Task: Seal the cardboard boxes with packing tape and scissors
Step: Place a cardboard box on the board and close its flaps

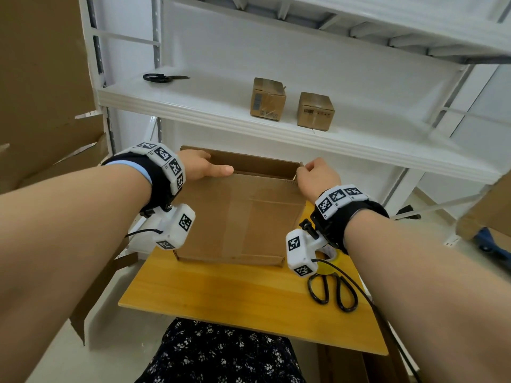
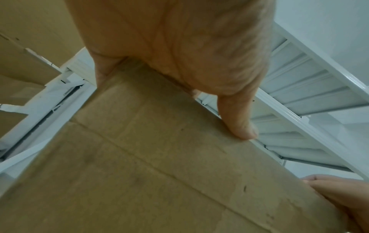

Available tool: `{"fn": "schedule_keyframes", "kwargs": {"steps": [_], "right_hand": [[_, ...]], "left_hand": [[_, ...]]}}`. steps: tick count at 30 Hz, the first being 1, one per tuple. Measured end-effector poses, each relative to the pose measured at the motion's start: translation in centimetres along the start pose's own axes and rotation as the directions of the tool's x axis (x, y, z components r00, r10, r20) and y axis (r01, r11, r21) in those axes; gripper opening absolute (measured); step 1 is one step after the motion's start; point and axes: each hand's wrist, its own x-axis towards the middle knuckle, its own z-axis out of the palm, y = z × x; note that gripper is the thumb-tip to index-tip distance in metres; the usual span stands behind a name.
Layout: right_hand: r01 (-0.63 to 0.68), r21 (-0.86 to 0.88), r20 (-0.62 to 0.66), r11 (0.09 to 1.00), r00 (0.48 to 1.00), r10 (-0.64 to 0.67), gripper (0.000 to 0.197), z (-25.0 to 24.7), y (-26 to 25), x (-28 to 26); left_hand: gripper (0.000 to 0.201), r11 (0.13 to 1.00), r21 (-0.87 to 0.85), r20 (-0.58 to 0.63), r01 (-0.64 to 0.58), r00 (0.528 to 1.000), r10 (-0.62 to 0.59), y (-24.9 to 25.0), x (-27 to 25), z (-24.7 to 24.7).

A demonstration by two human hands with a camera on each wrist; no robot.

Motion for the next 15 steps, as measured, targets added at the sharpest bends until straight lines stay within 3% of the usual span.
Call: {"fn": "schedule_keyframes", "kwargs": {"steps": [6,12,15], "right_hand": [[-0.059,0.057,0.044,0.997,0.997,0.057,0.021,-0.1,0.7,0.0],[0.056,0.003,0.093,0.998,0.994,-0.056,0.012,0.8,0.4,-0.5],[0.089,-0.052,0.202,0.995,0.976,-0.077,0.043,1.1,0.3,-0.4]], "left_hand": [[0.101,0.991,-0.135,0.122,0.026,0.992,-0.009,-0.1,0.1,-0.2],[0.110,0.991,-0.113,0.153,0.067,0.987,-0.050,-0.2,0.4,-0.2],[0.099,0.990,-0.133,0.152,0.052,0.988,-0.031,-0.2,0.3,-0.2]]}}
